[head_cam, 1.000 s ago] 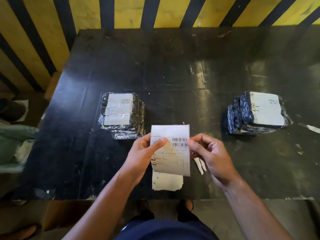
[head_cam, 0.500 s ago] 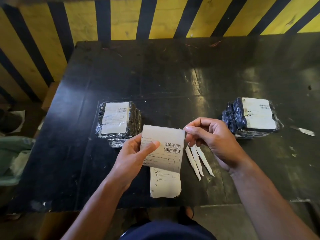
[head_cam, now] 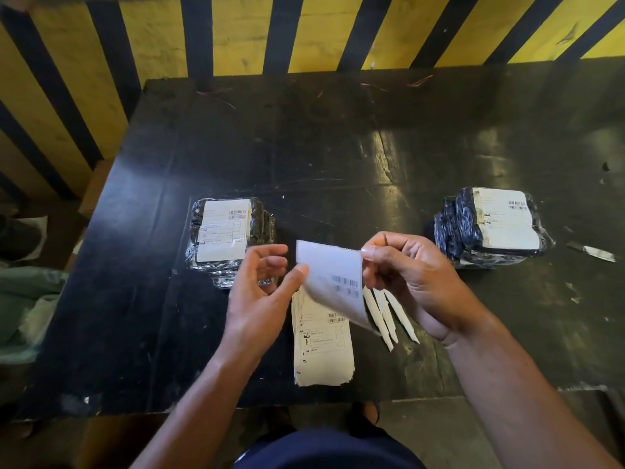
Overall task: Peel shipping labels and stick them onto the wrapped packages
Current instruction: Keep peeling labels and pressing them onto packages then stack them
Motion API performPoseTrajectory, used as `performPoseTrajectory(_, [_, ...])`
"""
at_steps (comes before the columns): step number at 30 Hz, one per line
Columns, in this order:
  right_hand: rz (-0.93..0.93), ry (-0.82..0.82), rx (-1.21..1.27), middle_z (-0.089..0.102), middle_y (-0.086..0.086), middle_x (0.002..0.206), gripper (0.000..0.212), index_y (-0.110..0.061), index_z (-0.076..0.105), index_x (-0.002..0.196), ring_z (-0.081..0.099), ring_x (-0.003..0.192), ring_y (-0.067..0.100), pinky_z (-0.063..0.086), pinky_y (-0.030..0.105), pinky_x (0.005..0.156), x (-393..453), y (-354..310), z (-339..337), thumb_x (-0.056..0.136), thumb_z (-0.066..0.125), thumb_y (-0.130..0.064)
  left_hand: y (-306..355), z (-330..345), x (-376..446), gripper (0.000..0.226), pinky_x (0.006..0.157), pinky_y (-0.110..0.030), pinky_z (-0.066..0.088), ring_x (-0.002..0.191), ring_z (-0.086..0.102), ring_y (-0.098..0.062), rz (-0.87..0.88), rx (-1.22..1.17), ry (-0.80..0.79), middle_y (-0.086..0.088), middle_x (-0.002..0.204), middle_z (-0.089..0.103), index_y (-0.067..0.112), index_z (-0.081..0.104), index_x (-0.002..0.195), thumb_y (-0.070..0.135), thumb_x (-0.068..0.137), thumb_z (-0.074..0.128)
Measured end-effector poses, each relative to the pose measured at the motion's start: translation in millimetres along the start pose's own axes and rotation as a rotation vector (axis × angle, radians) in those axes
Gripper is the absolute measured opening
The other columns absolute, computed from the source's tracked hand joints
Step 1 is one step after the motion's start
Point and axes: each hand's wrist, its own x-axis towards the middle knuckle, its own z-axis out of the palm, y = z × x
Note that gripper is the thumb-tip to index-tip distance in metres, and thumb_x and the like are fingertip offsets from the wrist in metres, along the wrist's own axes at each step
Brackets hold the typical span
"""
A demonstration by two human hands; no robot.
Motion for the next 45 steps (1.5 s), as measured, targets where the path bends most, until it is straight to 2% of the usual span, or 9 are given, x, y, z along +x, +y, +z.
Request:
performPoseTrajectory(2, [-0.036, 0.02, 0.005, 0.064, 0.009, 0.069, 0.023, -0.01, 0.072, 0.078, 0.057, 0.063, 0.013, 0.048, 0.022, 0.064, 0, 3, 3, 0.1, 0.063, -0.009, 7, 3, -3, 0.027, 0.08, -0.023, 0.057, 0.097, 0.072, -0.011, 0.131, 0.033, 0.083, 0.005, 0.101, 0.074, 0.028, 0.068, 0.114, 0.033, 0.089, 0.079])
performPoseTrajectory(6, [-0.095, 0.016, -0.038, 0.065, 0.009, 0.071, 0.017, -0.011, 0.074, 0.081, 0.057, 0.066, 0.015, 0.047, 0.023, 0.064, 2, 8, 11, 0.094, 0.067, -0.019, 23, 16, -11, 0.03, 0.084, -0.033, 0.063, 0.095, 0.075, -0.018, 0.239, -0.002, -0.196, 0.002, 0.1, 0.076, 0.021, 0.072, 0.109, 0.039, 0.087, 0.084])
performPoseTrajectory(9, [-0.123, 0.018, -0.06, 0.065, 0.007, 0.071, 0.018, -0.009, 0.075, 0.083, 0.057, 0.068, 0.014, 0.048, 0.023, 0.065, 1, 10, 18, 0.095, 0.069, -0.021, 25, 24, -11, 0.026, 0.089, -0.041, 0.063, 0.098, 0.076, -0.024, 0.252, -0.028, -0.204, -0.002, 0.102, 0.078, 0.018, 0.073, 0.109, 0.033, 0.091, 0.082])
performPoseTrajectory(18, [-0.171, 0.042, -0.15, 0.068, 0.004, 0.076, 0.02, -0.011, 0.075, 0.085, 0.062, 0.073, 0.013, 0.051, 0.022, 0.071, -3, 12, 24, 0.101, 0.065, -0.014, 23, 20, -8, 0.019, 0.084, -0.029, 0.063, 0.095, 0.079, -0.021, 0.182, -0.13, -0.188, -0.006, 0.099, 0.082, 0.009, 0.079, 0.106, 0.02, 0.09, 0.078])
performPoseTrajectory(21, [-0.188, 0.063, -0.177, 0.067, -0.003, 0.07, 0.021, -0.008, 0.072, 0.082, 0.062, 0.068, 0.007, 0.051, 0.018, 0.068, -2, 15, 28, 0.101, 0.064, -0.009, 25, 21, -10, 0.023, 0.082, -0.029, 0.063, 0.091, 0.079, -0.019, 0.137, -0.134, -0.146, -0.004, 0.093, 0.082, 0.01, 0.08, 0.1, 0.029, 0.086, 0.077])
performPoseTrajectory(24, [-0.16, 0.117, -0.165, 0.066, 0.004, 0.071, 0.021, -0.003, 0.068, 0.083, 0.061, 0.067, 0.008, 0.052, 0.02, 0.068, 2, 22, 31, 0.102, 0.062, -0.009, 17, 22, -6, 0.011, 0.089, -0.037, 0.062, 0.092, 0.077, -0.022, 0.026, -0.179, -0.114, -0.008, 0.095, 0.081, 0.011, 0.079, 0.099, 0.02, 0.095, 0.074])
performPoseTrajectory(31, [-0.02, 0.308, 0.176, 0.062, -0.001, 0.073, 0.031, -0.012, 0.058, 0.077, 0.055, 0.072, 0.011, 0.043, 0.031, 0.07, 14, 42, 20, 0.105, 0.049, -0.007, 5, 14, 5, 0.013, 0.084, -0.036, 0.059, 0.081, 0.075, -0.017, -0.212, -0.514, 0.049, -0.008, 0.091, 0.08, 0.008, 0.07, 0.098, 0.012, 0.104, 0.059])
performPoseTrajectory(40, [0.141, 0.568, 0.63, 0.064, 0.01, 0.091, 0.011, -0.008, 0.06, 0.093, 0.061, 0.085, 0.02, 0.055, 0.032, 0.08, 21, 60, -37, 0.101, 0.053, -0.008, -12, -14, 25, 0.014, 0.076, -0.029, 0.06, 0.087, 0.076, -0.019, -0.258, -0.617, 0.302, -0.004, 0.09, 0.081, 0.009, 0.07, 0.103, 0.013, 0.106, 0.057])
performPoseTrajectory(45, [0.096, 0.704, 0.679, 0.064, 0.003, 0.082, 0.013, -0.014, 0.058, 0.091, 0.064, 0.079, 0.014, 0.053, 0.03, 0.077, 12, 69, -81, 0.101, 0.051, -0.014, -18, -33, 30, 0.013, 0.081, -0.032, 0.06, 0.092, 0.074, -0.021, -0.256, -0.637, 0.446, -0.005, 0.096, 0.079, 0.011, 0.068, 0.102, 0.013, 0.105, 0.056])
